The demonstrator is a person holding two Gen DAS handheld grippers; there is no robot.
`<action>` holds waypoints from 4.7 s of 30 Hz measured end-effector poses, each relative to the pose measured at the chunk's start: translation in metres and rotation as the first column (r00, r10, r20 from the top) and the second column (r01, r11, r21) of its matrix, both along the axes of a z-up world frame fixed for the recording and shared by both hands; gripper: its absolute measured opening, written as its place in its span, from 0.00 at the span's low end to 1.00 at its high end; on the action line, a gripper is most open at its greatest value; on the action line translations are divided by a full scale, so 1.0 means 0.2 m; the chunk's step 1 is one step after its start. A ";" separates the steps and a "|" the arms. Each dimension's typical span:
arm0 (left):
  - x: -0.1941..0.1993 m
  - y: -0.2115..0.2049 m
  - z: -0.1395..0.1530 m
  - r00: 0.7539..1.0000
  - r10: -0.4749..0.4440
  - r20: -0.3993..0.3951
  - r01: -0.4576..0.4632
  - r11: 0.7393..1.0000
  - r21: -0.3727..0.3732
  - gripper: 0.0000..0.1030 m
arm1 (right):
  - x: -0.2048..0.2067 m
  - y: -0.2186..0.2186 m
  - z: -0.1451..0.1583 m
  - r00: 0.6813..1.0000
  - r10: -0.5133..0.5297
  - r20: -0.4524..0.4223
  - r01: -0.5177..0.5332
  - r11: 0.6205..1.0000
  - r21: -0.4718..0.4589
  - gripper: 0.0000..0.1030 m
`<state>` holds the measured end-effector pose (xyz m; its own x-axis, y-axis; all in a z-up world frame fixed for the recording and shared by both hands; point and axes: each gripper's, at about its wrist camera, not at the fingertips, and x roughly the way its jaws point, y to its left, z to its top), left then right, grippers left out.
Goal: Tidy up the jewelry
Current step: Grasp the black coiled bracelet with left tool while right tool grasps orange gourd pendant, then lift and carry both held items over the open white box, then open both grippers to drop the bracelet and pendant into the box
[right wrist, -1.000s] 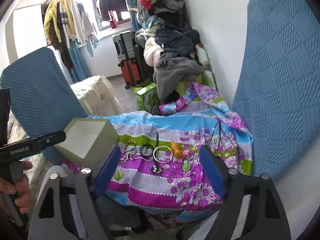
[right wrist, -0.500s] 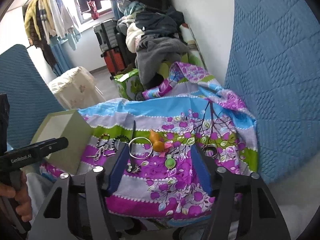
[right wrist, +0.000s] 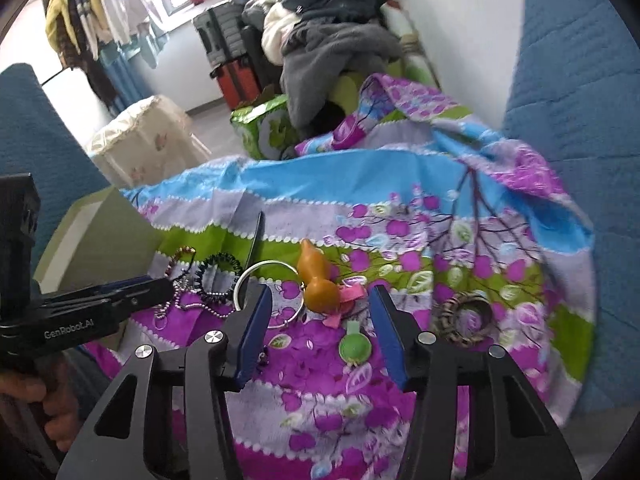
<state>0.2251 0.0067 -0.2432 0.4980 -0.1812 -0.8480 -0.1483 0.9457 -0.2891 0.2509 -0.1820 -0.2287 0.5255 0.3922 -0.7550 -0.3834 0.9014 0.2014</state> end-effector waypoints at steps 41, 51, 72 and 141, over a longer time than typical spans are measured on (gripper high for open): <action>0.01 -0.02 0.06 0.999 -0.004 0.033 0.002 0.997 0.077 0.08 | 0.03 0.11 -0.03 1.000 -0.001 -0.008 0.000 0.996 -0.087 0.24; -0.22 -0.03 0.21 0.996 -0.009 0.086 0.004 0.998 0.067 0.08 | -0.25 0.10 0.10 0.998 -0.051 0.024 0.053 0.995 -0.086 0.24; -0.39 0.20 0.74 0.966 -0.002 0.259 -0.021 0.996 0.086 0.08 | -0.40 0.26 0.64 0.982 -0.080 0.172 0.085 0.996 -0.022 0.24; -0.53 1.02 0.59 0.906 0.383 0.178 -0.404 0.910 0.096 0.58 | -0.23 1.26 0.55 0.925 0.361 0.116 -0.360 0.933 -0.029 0.36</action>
<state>0.1183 0.2107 -0.1262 0.6306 0.1610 -0.7592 -0.4800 0.8496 -0.2185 0.2045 0.0691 -0.1182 0.4348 0.5662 -0.7002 -0.7030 0.6994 0.1290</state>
